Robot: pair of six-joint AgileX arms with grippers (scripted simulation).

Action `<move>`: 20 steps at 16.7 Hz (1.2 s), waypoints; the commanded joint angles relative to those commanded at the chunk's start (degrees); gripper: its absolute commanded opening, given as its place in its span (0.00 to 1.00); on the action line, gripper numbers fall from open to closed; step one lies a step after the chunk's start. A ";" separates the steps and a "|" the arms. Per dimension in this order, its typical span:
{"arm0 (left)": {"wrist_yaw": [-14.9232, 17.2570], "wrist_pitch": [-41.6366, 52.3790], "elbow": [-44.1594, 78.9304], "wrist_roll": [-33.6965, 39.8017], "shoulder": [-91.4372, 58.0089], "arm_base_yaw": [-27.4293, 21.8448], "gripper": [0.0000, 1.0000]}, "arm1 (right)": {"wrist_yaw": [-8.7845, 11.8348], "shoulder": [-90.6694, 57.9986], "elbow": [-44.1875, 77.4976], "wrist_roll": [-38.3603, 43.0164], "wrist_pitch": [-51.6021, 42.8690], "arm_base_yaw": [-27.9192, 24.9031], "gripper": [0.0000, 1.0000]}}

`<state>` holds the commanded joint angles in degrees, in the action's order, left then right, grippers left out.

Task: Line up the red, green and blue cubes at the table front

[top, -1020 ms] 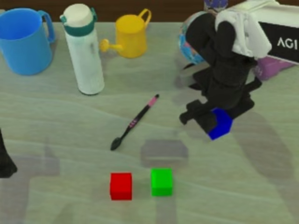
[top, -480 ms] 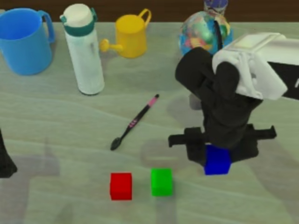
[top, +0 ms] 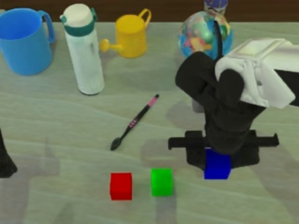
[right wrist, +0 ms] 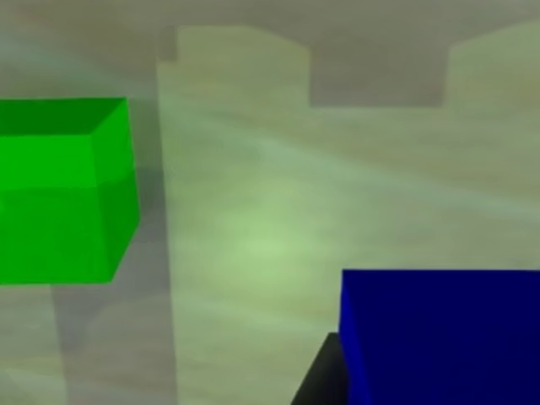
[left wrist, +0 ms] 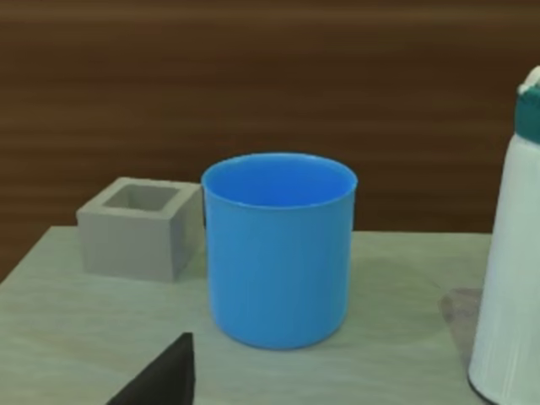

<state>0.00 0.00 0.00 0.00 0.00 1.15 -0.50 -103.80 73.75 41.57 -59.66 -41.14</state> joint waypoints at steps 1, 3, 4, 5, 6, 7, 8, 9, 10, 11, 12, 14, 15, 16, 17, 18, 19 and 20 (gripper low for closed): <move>0.00 0.00 0.00 0.00 0.00 0.00 1.00 | 0.00 -0.06 -0.13 -0.02 0.19 -0.02 0.00; 0.00 0.00 0.00 0.00 0.00 0.00 1.00 | -0.03 -0.79 -1.45 -0.12 2.31 -0.17 0.00; 0.00 0.00 0.00 0.00 0.00 0.00 1.00 | -0.04 -1.44 -2.54 -0.10 4.09 -0.22 0.00; 0.00 0.00 0.00 0.00 0.00 0.00 1.00 | -0.04 -2.26 -3.79 -0.02 6.23 -0.23 0.00; 0.00 0.00 0.00 0.00 0.00 0.00 1.00 | -0.04 -3.14 -5.14 0.08 8.52 -0.23 0.00; 0.00 0.00 0.00 0.00 0.00 0.00 1.00 | -0.04 -4.01 -6.48 0.13 10.77 -0.27 0.00; 0.00 0.00 0.00 0.00 0.00 0.00 1.00 | -0.05 -4.80 -7.65 0.18 12.77 -0.35 0.00; 0.00 0.00 0.00 0.00 0.00 0.00 1.00 | -0.07 -5.43 -8.56 0.23 14.28 -0.41 0.00; 0.00 0.00 0.00 0.00 0.00 0.00 1.00 | -0.09 -5.82 -9.14 0.26 15.17 -0.46 0.00; 0.00 0.00 0.00 0.00 0.00 0.00 1.00 | -0.10 -5.95 -9.33 0.27 15.45 -0.48 0.00; 0.00 0.00 0.00 0.00 0.00 0.00 1.00 | -0.10 -5.95 -9.33 0.27 15.45 -0.48 0.00; 0.00 0.00 0.00 0.00 0.00 0.00 1.00 | -0.10 -5.95 -9.33 0.27 15.45 -0.48 0.00; 0.00 0.00 0.00 0.00 0.00 0.00 1.00 | -0.10 -5.95 -9.33 0.27 15.45 -0.48 0.08; 0.00 0.00 0.00 0.00 0.00 0.00 1.00 | -0.10 -5.95 -9.33 0.27 15.45 -0.48 0.15; 0.00 0.00 0.00 0.00 0.00 0.00 1.00 | -0.10 -5.95 -9.33 0.27 15.45 -0.48 0.23; 0.00 0.00 0.00 0.00 0.00 0.00 1.00 | -0.10 -5.95 -9.33 0.27 15.45 -0.48 0.30; 0.00 0.00 0.00 0.00 0.00 0.00 1.00 | -0.10 -5.95 -9.33 0.27 15.45 -0.48 0.38; 0.00 0.00 0.00 0.00 0.00 0.00 1.00 | -0.10 -5.95 -9.33 0.27 15.45 -0.48 0.45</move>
<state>0.00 0.00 0.00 0.00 0.00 1.15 -0.60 -109.74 64.42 41.84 -44.22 -41.61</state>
